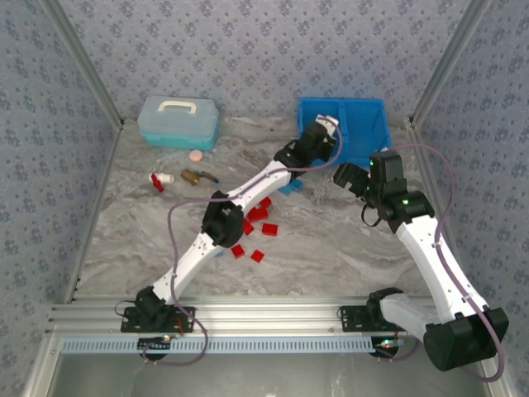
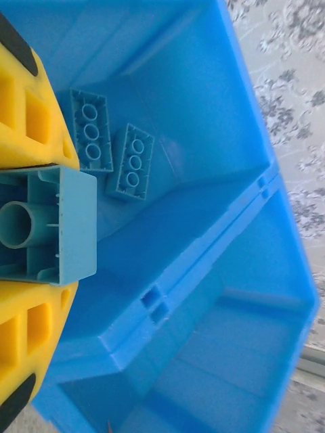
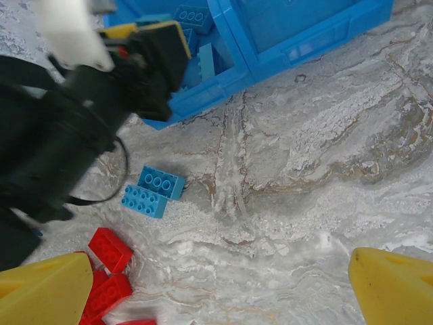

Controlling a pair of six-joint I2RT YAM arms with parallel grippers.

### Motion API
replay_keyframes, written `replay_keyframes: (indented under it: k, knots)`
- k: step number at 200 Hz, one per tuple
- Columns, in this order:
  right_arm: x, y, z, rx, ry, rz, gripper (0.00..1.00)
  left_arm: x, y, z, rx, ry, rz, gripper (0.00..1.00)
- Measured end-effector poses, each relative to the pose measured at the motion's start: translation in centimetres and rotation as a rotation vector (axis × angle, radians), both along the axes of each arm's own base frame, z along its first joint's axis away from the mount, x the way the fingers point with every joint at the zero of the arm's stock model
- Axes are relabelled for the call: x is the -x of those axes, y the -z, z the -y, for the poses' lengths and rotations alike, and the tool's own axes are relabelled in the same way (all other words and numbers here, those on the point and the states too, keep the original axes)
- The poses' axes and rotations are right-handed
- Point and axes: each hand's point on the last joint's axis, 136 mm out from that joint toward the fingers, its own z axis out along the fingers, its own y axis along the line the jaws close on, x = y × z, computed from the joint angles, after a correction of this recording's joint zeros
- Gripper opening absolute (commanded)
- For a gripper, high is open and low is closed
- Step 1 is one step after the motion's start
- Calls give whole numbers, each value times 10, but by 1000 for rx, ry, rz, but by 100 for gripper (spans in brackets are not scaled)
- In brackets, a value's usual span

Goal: Sort the legos into containers by color

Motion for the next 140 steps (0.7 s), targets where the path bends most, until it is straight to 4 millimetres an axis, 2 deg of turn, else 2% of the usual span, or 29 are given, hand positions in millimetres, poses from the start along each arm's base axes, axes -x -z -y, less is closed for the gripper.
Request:
replay_keyframes:
  k: [18, 39, 62, 123, 140]
  knots:
    - [0, 0, 0, 0, 0, 0, 100, 0, 19, 4, -34, -19, 27, 39]
    - [0, 0, 1, 0, 2, 0, 100, 0, 25, 6, -56, -22, 47, 47]
    - [0, 0, 1, 0, 5, 0, 100, -3, 18, 6, -50, -23, 71, 61]
    - [0, 0, 2, 0, 6, 0, 100, 0, 2, 6, -44, -23, 83, 66]
    - [0, 0, 2, 0, 6, 0, 100, 5, -12, 1, -45, -25, 49, 67]
